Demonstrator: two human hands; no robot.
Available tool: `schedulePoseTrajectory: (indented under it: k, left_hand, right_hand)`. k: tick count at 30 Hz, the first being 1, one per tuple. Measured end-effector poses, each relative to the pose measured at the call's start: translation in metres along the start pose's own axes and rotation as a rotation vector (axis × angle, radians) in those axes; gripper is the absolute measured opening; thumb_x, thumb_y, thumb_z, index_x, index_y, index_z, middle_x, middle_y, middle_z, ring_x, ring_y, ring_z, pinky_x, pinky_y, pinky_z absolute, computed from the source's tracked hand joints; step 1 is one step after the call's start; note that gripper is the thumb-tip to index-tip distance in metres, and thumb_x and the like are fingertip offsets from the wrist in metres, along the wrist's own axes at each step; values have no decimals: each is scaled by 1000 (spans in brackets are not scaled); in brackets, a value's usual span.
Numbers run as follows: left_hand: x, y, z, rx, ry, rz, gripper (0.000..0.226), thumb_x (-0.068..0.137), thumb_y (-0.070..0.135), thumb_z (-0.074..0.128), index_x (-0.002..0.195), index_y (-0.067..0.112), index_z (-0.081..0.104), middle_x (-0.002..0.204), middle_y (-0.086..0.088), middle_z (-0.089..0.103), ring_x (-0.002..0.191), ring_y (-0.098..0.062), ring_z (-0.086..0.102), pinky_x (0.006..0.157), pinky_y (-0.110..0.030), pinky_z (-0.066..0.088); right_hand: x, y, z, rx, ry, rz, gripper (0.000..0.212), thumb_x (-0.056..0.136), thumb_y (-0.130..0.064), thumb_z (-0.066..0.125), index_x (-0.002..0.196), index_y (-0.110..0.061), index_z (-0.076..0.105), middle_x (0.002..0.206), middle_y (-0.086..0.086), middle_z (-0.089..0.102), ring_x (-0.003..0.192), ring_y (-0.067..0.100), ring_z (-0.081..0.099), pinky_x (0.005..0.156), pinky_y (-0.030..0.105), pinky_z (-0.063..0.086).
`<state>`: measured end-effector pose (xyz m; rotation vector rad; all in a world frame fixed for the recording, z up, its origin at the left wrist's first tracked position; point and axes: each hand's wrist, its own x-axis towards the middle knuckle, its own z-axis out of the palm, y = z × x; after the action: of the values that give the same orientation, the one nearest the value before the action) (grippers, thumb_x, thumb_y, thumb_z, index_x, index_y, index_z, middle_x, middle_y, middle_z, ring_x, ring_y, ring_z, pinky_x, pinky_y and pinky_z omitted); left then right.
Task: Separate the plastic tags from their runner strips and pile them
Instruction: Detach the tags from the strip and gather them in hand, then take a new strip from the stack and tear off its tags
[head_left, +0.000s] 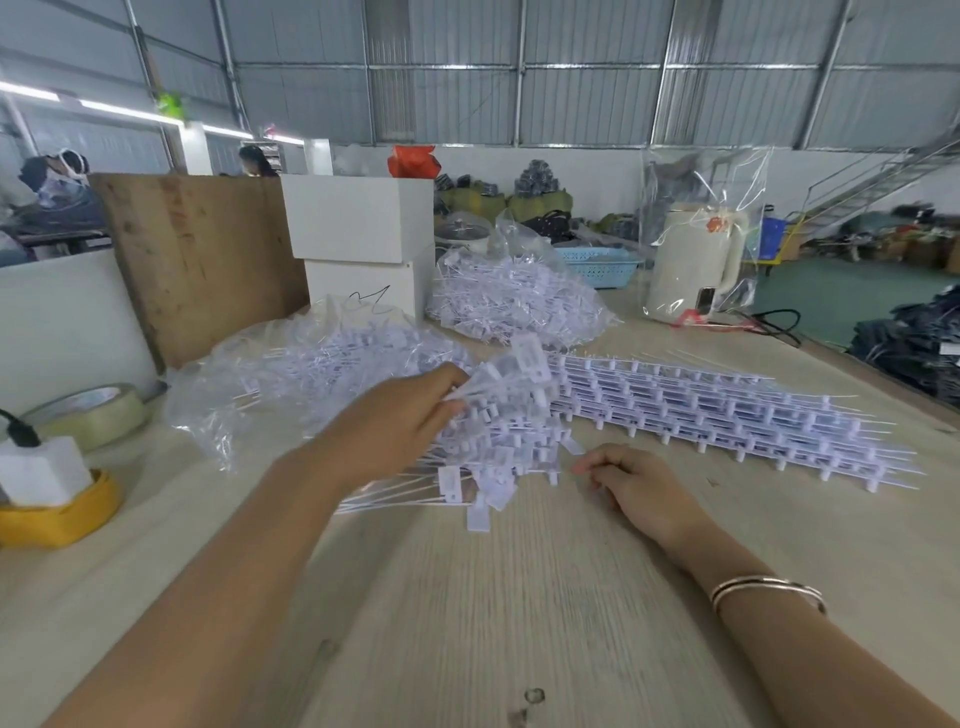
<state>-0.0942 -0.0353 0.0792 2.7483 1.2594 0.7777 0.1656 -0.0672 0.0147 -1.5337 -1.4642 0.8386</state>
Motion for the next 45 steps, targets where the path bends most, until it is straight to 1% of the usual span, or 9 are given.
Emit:
schedulePoseTrajectory:
  k: [3,6,10,13,16,24,32,41,45]
  left_hand:
    - [13,-24,13,228,-104,-87,27,100,27,40,125,18,43,101,6,55,89,-16,52,77,-35,36]
    - [12,-41,33,276,-338,-252,50,95,24,47,141,15,30,136,-6,38,123,-24,37,101,-37,33]
    - [0,-48,34,75,-149,-324,61,86,26,56,141,18,31,139,0,32,130,-19,27,102,-30,30]
    - [-13,-41,32,-105,-264,-268,101,70,65,66,146,39,4,153,19,-2,142,-8,2,113,-34,15]
    - [-22,-36,39,21,-514,-228,126,52,85,61,139,49,-23,141,29,-40,134,-3,-24,113,-36,-3]
    - [-7,-23,65,166,52,-248,112,64,80,56,150,28,6,152,4,26,137,-18,27,112,-38,17]
    - [-2,-21,49,41,-293,-326,119,53,90,46,146,39,-7,157,12,-4,145,-12,0,116,-41,-6]
    - [0,12,66,258,-231,214,76,80,73,42,146,42,19,154,17,-10,139,-2,-11,111,-27,-10]
    - [2,8,77,421,-98,229,43,96,45,42,139,37,42,156,1,22,143,-18,19,115,-37,8]
  right_hand:
    - [0,0,0,-45,-1,-20,36,94,-2,40,80,-20,68,53,-10,50,47,11,40,42,14,32]
    - [1,1,0,-64,-15,-24,36,94,-4,41,79,-24,68,56,-10,51,48,10,41,44,14,33]
    - [3,3,2,-100,-31,-19,37,94,-6,42,77,-28,67,61,-10,53,51,9,44,49,18,34]
    - [5,3,3,-114,-27,-18,37,94,-7,42,77,-29,67,63,-9,56,48,9,44,49,19,35]
    - [5,4,3,-120,-27,-25,37,94,-6,42,78,-29,67,66,-8,58,47,8,44,48,19,35]
    - [7,7,3,-157,-55,-38,38,94,-8,42,77,-32,67,77,-5,63,47,3,44,51,19,37]
    - [8,10,3,-168,-63,-62,38,92,-9,42,76,-33,67,76,-8,64,60,9,54,58,24,39]
    - [8,10,2,-169,-63,-72,36,90,-10,44,76,-34,67,77,-10,64,68,12,56,65,26,42]
    - [7,10,2,-180,-73,-60,37,90,-12,44,75,-37,67,77,-12,64,61,5,53,63,25,41]
